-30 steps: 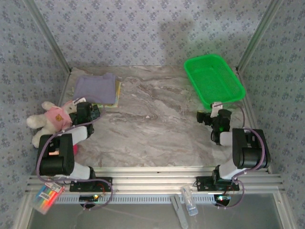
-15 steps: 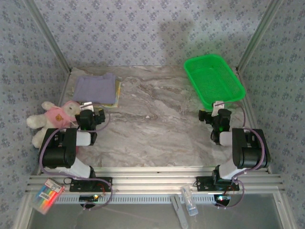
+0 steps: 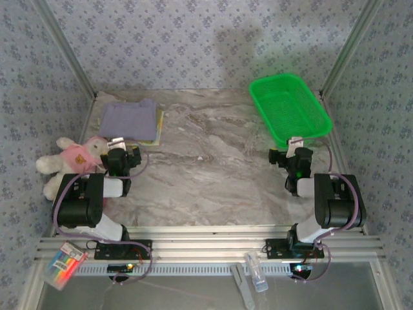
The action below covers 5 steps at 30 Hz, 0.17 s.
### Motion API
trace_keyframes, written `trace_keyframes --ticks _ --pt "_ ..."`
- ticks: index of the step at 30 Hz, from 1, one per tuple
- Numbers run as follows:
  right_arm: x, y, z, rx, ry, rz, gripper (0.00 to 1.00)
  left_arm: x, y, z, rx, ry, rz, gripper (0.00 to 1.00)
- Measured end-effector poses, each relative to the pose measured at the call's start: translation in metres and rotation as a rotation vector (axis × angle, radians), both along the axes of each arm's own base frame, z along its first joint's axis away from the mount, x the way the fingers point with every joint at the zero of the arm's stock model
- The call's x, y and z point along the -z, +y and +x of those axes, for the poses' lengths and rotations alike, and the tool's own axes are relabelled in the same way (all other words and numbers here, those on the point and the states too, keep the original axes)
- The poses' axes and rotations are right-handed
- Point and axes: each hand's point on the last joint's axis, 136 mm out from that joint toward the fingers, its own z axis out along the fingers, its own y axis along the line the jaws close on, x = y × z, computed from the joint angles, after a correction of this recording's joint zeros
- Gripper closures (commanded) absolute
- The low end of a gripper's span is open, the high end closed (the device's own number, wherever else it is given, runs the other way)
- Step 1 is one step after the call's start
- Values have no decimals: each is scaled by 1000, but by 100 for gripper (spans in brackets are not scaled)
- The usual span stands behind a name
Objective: Fold and stack the skirts
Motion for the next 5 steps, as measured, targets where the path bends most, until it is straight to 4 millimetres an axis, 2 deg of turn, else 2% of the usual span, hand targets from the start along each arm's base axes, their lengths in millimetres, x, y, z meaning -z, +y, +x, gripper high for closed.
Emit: trace_keyframes --ticks 5 --pt "0 0 0 2 0 -2 0 0 1 0 -3 0 2 0"
